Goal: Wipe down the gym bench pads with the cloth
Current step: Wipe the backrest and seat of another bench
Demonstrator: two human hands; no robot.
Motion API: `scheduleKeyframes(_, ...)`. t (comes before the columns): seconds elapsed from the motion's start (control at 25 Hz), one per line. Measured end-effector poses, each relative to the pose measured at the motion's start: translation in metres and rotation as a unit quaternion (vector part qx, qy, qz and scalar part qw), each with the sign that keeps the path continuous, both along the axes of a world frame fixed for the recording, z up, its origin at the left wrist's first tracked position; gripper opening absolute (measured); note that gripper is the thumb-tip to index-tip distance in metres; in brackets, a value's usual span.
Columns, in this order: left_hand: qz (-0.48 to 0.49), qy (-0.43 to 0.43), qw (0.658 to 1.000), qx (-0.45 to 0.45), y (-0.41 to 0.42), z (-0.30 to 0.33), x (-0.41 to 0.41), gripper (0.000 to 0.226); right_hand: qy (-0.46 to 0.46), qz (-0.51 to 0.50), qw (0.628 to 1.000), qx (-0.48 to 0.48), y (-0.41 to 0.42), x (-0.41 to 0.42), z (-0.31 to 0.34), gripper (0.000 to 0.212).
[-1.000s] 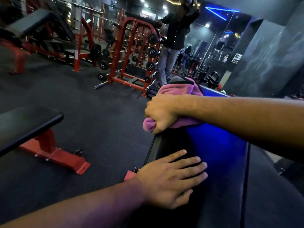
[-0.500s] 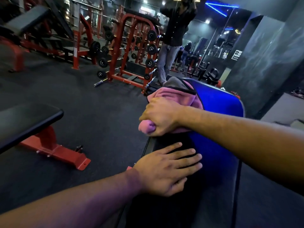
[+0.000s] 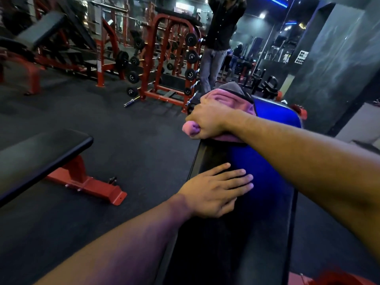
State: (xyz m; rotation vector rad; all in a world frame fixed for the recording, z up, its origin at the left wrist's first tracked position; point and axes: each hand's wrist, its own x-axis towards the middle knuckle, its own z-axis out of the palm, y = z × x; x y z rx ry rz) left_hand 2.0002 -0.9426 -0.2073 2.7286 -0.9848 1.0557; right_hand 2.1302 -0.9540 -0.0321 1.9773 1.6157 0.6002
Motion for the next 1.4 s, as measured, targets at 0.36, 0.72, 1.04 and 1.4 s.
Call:
scheduleKeyframes(0.36,0.036,0.047,0.998,-0.011,-0.020,-0.072,-0.099,0.058,-0.038,-0.057,0.997,-0.027,-0.014,-0.059,-0.050,0.065)
scheduleKeyframes(0.72,-0.022,0.034,0.999,-0.008,-0.019,-0.082,-0.095,0.055,0.002,0.101,0.980,-0.170,-0.018,-0.096,-0.100,0.063)
scheduleKeyframes(1.04,-0.040,0.035,0.998,-0.038,-0.016,-0.083,-0.094,0.053,0.002,0.016,0.996,-0.092,-0.010,-0.091,-0.088,0.068)
scheduleKeyframes(1.4,-0.038,0.030,0.998,-0.039,-0.017,-0.084,-0.093,0.055,-0.011,0.057,0.990,-0.127,-0.018,-0.073,-0.067,0.054)
